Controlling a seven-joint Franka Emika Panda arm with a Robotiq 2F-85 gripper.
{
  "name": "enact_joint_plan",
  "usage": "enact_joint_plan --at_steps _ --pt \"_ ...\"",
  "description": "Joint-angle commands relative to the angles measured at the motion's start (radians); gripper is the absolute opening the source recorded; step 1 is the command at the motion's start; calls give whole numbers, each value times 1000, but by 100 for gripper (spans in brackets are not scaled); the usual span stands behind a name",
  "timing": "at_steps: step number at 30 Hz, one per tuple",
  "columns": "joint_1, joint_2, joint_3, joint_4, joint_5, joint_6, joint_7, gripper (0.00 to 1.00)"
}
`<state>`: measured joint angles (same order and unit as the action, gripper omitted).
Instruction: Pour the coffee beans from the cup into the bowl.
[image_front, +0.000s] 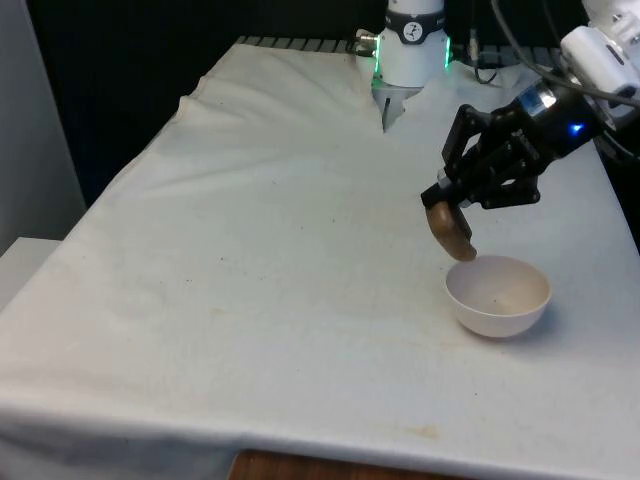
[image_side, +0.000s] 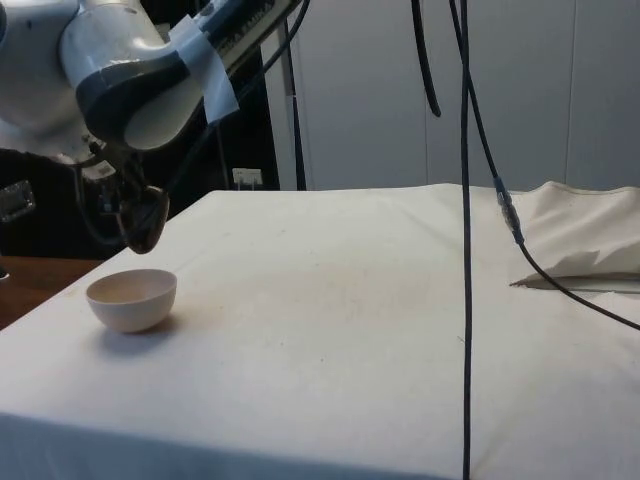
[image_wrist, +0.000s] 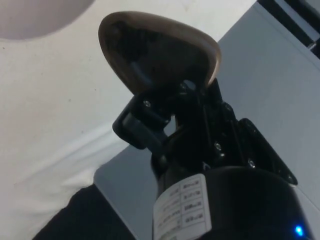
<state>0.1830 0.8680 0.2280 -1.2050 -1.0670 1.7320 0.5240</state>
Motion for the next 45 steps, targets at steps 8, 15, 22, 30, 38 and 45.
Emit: enact_joint_plan --at_steps 8,15,22,30,38,45 --pt "14 25 20 12 -56 -54 27 2" --pt "19 41 42 15 -107 -90 50 2" --pt "15 51 68 12 -158 -105 68 2" --pt "30 100 89 68 -218 -158 64 2" --pt "34 123 107 91 -274 -185 61 2" --pt "36 125 117 85 -317 -214 60 2"
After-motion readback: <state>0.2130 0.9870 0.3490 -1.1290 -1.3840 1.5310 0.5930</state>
